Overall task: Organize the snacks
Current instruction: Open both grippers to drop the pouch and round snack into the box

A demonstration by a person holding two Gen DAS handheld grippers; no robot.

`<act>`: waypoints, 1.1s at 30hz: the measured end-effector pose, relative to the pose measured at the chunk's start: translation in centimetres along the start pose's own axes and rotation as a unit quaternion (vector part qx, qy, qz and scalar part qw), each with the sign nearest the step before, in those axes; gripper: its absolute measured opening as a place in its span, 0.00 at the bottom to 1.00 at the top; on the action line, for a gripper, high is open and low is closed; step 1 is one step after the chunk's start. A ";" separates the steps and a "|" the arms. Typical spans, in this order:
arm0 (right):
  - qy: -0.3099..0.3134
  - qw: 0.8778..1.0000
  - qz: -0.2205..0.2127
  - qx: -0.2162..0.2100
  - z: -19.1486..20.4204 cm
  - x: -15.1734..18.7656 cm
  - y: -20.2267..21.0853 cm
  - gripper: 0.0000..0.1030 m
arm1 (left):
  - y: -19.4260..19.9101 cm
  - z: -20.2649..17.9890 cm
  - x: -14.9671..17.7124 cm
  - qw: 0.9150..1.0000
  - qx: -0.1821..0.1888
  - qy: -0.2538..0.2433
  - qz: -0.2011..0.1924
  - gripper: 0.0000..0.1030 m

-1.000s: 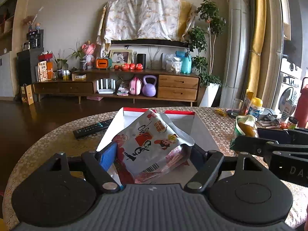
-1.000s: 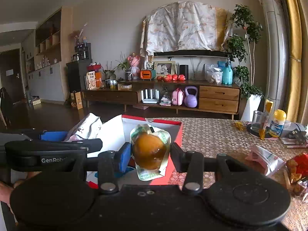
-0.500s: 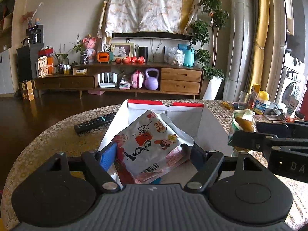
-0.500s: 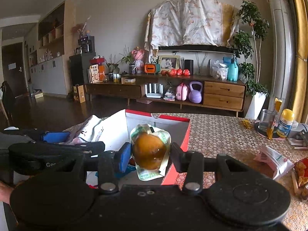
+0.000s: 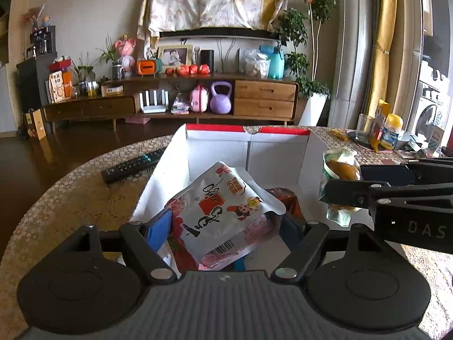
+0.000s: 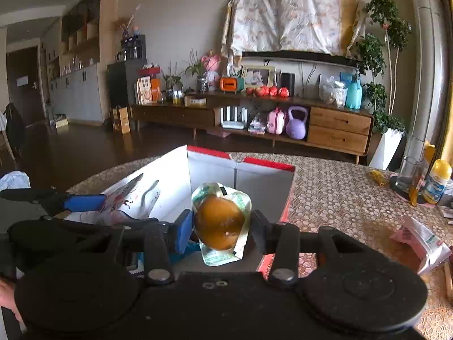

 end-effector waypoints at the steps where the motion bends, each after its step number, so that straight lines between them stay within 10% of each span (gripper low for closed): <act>1: -0.001 1.000 0.003 -0.001 -0.1 0.0 -0.2 0.42 | -0.2 0.0 0.0 1.000 0.001 -0.001 0.002 0.77; 33: 0.033 0.996 0.085 0.017 0.4 0.6 -4.0 0.43 | -2.1 -1.4 0.7 0.996 0.003 -0.085 0.037 0.76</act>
Point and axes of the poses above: each gripper's, at about its wrist camera, not at the fingertips, and y roughly against the way its jaws point, z to its left, x to its underside, the point moved 1 cm from there along -y, roughly the way its jaws point, and after that the axes turned 9 degrees about -x, right-handed, at the moved point
